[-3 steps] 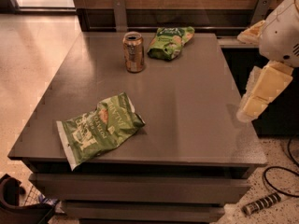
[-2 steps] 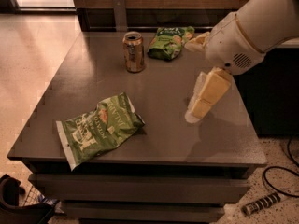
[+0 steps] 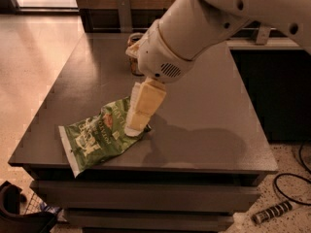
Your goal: Pick green jalapeno chip bag
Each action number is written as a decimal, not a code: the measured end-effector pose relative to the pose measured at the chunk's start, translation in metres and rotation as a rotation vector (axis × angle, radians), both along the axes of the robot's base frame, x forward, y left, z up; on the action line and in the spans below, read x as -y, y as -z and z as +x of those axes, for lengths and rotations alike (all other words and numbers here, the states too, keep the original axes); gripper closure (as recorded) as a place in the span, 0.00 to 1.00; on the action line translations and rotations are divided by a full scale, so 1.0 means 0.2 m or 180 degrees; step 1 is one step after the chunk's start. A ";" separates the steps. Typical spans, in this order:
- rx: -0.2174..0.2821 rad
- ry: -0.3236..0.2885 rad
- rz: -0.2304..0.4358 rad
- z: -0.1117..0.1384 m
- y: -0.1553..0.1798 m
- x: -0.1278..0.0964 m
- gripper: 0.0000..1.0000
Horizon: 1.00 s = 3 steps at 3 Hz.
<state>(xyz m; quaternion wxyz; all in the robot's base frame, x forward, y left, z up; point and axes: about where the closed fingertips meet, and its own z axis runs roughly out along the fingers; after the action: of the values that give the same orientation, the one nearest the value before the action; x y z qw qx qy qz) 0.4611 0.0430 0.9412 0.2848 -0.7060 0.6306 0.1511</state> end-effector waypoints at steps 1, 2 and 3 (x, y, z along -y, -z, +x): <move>0.0216 -0.0017 -0.0381 0.01 0.05 -0.18 0.00; 0.0192 -0.0036 -0.0352 0.01 0.08 -0.19 0.00; -0.0028 -0.0201 -0.0098 0.01 0.28 -0.29 0.00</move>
Offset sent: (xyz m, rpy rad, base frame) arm -0.0014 0.0324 -0.0096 -0.0911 -0.0485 0.0108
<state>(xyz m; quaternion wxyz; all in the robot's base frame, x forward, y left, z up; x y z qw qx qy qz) 0.4635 0.1008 0.8859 0.2662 -0.7291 0.6115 0.1535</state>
